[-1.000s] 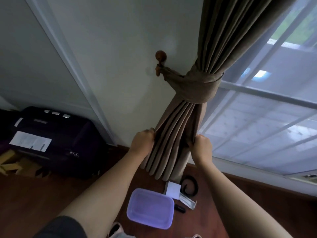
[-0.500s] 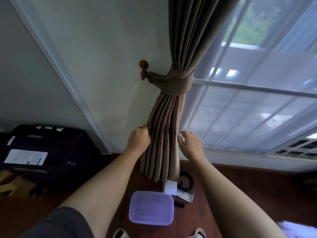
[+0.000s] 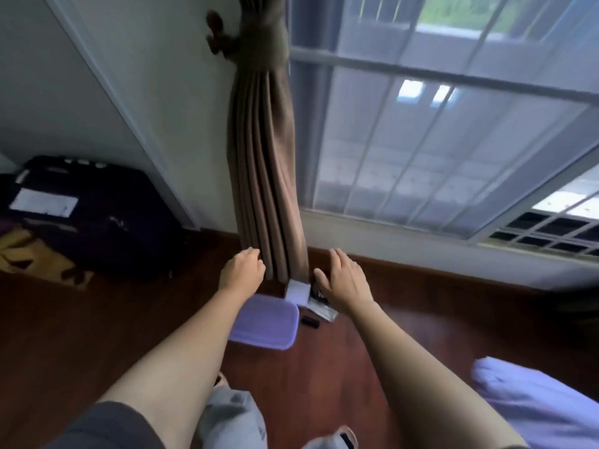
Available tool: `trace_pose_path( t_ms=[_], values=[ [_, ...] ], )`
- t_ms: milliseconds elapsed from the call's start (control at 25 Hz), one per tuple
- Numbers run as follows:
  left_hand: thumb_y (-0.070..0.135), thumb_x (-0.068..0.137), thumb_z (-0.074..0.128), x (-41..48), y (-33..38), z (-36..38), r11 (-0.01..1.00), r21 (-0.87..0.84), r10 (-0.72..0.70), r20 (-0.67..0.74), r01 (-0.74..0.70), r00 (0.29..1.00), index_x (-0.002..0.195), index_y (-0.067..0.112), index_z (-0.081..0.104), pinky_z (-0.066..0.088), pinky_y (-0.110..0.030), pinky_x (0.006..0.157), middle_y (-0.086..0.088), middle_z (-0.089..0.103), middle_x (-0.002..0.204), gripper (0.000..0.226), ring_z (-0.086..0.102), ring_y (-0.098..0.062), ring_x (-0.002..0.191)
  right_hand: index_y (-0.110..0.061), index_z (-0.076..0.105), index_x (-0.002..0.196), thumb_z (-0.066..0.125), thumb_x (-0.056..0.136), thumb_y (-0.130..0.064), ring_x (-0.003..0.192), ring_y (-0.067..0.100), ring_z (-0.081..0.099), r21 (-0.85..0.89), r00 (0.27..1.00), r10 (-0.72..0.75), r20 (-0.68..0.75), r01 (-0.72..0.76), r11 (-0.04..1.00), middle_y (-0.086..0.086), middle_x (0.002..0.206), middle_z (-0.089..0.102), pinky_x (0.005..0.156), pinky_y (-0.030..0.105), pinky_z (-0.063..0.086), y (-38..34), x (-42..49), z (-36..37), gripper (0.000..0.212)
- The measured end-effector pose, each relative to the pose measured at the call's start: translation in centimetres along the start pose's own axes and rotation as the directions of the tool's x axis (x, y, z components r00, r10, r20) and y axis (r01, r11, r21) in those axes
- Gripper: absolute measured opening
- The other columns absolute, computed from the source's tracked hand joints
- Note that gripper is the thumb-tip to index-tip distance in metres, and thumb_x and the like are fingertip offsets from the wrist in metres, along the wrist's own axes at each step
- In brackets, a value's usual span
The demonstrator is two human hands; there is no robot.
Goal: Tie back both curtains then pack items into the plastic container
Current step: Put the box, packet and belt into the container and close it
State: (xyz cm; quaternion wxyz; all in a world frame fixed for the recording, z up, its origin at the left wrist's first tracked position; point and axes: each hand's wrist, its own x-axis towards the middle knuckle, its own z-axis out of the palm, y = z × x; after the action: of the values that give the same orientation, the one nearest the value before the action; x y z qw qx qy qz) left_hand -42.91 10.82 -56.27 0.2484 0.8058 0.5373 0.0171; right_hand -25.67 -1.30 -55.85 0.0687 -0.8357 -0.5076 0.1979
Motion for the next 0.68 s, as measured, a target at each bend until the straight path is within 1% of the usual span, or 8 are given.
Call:
trace_pose_path(
  t_ms=[120, 160, 240, 320, 400, 520, 600, 680],
  values=[
    [0.021, 0.098, 0.039, -3.6, -0.2, 5.4, 1.0, 0.017, -0.02, 0.072, 0.019, 0.997, 0.14, 0.009, 0.042, 0.033, -0.035, 0.105, -0.01, 0.039, 0.149, 0.044, 0.036, -0.025, 0.137, -0.005, 0.022, 0.147, 0.034, 0.096, -0.045, 0.143, 0.027, 0.023, -0.011, 1.0, 0.015, 0.009, -0.015, 1.0, 0.015, 0.155, 0.023, 0.114, 0.038, 0.018, 3.4, -1.9, 3.2, 0.066],
    [0.021, 0.099, 0.038, -4.0, -0.9, 7.5, 0.999, 0.032, -0.026, 0.092, 0.023, 0.995, 0.142, 0.01, 0.039, 0.031, -0.035, 0.107, -0.01, 0.037, 0.15, 0.045, 0.033, -0.024, 0.139, -0.005, 0.023, 0.147, 0.031, 0.095, -0.049, 0.143, 0.027, 0.023, -0.011, 0.999, 0.021, 0.026, -0.021, 1.0, 0.015, 0.155, 0.023, 0.114, 0.038, 0.018, 4.2, -1.7, 4.9, 0.068],
    [0.022, 0.099, 0.038, -3.4, -3.5, 12.0, 0.996, 0.042, -0.08, 0.114, 0.076, 0.99, 0.144, 0.009, 0.035, 0.031, -0.035, 0.107, -0.012, 0.036, 0.15, 0.047, 0.034, -0.026, 0.138, -0.005, 0.025, 0.146, 0.016, 0.084, -0.061, 0.142, 0.027, 0.024, 0.023, 0.999, 0.016, 0.041, -0.017, 1.0, 0.015, 0.154, 0.026, 0.114, 0.038, 0.019, 5.6, -0.5, 9.7, 0.083],
    [0.024, 0.099, 0.039, -2.0, -6.9, 16.4, 0.986, 0.031, -0.168, 0.12, 0.166, 0.978, 0.145, 0.008, 0.032, 0.033, -0.035, 0.105, -0.015, 0.034, 0.151, 0.049, 0.035, -0.029, 0.137, -0.003, 0.026, 0.145, 0.008, 0.075, -0.063, 0.141, 0.029, 0.026, 0.047, 0.998, -0.004, 0.063, 0.001, 0.999, 0.017, 0.152, 0.028, 0.114, 0.039, 0.021, 7.1, 1.3, 15.7, 0.094],
    [0.027, 0.099, 0.04, -0.4, -10.7, 21.0, 0.98, 0.044, -0.196, 0.122, 0.192, 0.973, 0.146, 0.007, 0.029, 0.032, -0.036, 0.106, -0.015, 0.031, 0.152, 0.052, 0.034, -0.03, 0.138, -0.002, 0.025, 0.145, 0.016, 0.081, -0.062, 0.142, 0.029, 0.026, 0.049, 0.996, -0.004, 0.091, 0.0, 0.999, 0.018, 0.152, 0.028, 0.114, 0.038, 0.021, 8.6, 3.0, 22.0, 0.089],
    [0.029, 0.099, 0.039, 2.8, -17.3, 29.6, 0.981, 0.093, -0.183, 0.114, 0.173, 0.977, 0.147, 0.006, 0.027, 0.033, -0.038, 0.106, -0.014, 0.029, 0.154, 0.055, 0.033, -0.03, 0.138, -0.002, 0.018, 0.147, 0.035, 0.095, -0.05, 0.144, 0.026, 0.017, 0.061, 0.992, -0.007, 0.13, -0.001, 0.998, 0.017, 0.155, 0.021, 0.115, 0.036, 0.016, 11.0, 6.4, 32.6, 0.074],
    [0.03, 0.099, 0.039, 5.4, -21.5, 34.9, 0.978, 0.135, -0.173, 0.086, 0.16, 0.981, 0.147, 0.006, 0.026, 0.035, -0.04, 0.105, -0.012, 0.029, 0.154, 0.055, 0.034, -0.031, 0.137, -0.002, 0.016, 0.147, 0.038, 0.095, -0.047, 0.144, 0.026, 0.016, 0.085, 0.992, -0.024, 0.125, 0.013, 0.996, 0.017, 0.155, 0.02, 0.115, 0.036, 0.016, 12.3, 8.8, 39.1, 0.073],
    [0.03, 0.098, 0.041, 8.0, -25.2, 39.3, 0.971, 0.176, -0.17, 0.05, 0.159, 0.984, 0.146, 0.005, 0.027, 0.036, -0.042, 0.104, -0.014, 0.031, 0.152, 0.055, 0.036, -0.033, 0.136, -0.001, 0.018, 0.146, 0.04, 0.096, -0.045, 0.141, 0.028, 0.022, 0.092, 0.991, -0.079, 0.11, 0.069, 0.993, 0.017, 0.153, 0.025, 0.112, 0.036, 0.02, 13.6, 11.1, 44.6, 0.071]
  ],
)
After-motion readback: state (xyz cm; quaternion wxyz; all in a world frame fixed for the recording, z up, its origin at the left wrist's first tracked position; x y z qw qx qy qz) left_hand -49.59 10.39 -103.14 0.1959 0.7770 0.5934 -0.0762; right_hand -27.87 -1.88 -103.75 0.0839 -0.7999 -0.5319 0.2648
